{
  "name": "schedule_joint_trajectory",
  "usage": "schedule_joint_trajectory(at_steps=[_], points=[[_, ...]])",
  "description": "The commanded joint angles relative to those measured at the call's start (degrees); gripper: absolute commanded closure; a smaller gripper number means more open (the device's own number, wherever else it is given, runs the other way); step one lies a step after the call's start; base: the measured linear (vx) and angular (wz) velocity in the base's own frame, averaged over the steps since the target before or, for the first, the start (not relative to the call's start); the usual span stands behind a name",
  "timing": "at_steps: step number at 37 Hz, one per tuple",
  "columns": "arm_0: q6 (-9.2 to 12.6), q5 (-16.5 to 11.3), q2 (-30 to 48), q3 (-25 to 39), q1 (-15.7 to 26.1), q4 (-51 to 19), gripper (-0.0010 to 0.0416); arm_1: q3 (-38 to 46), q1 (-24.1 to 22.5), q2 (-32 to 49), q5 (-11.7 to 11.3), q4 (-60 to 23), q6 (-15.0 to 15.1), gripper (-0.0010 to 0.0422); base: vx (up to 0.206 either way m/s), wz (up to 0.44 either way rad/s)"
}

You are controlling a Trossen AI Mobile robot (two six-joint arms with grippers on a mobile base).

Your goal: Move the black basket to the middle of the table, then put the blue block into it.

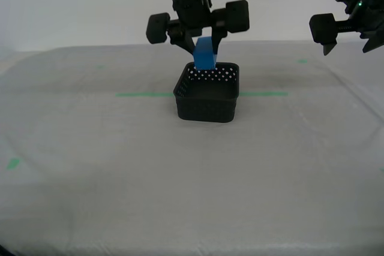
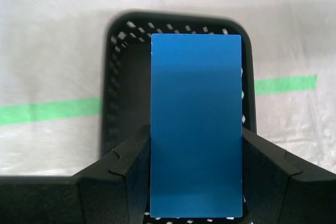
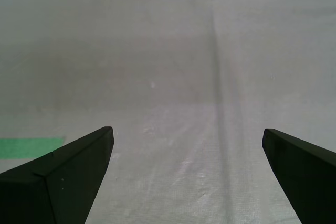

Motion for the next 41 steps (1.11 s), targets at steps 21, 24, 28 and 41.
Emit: schedule_joint_trajectory(at_steps=[21, 24, 28, 41], points=[[-0.09, -0.09, -0.04, 0.09, -0.02, 1.18, 0.0007, 0.76, -0.07, 7.50, -1.51, 3.80, -0.17, 0.0412, 0.000, 0.000], [-0.09, -0.11, -0.04, 0.11, -0.02, 1.27, 0.0007, 0.87, -0.04, 8.26, -1.44, 4.35, -0.11, 0.0412, 0.000, 0.000], [-0.09, -0.09, -0.04, 0.11, -0.02, 1.27, 0.0007, 0.85, -0.07, 8.55, -1.42, 5.05, -0.07, 0.0412, 0.000, 0.000], [-0.09, -0.09, -0.04, 0.11, -0.02, 1.29, 0.0007, 1.03, -0.07, 8.85, -1.62, 5.99, -0.24, 0.0399, 0.000, 0.000]])
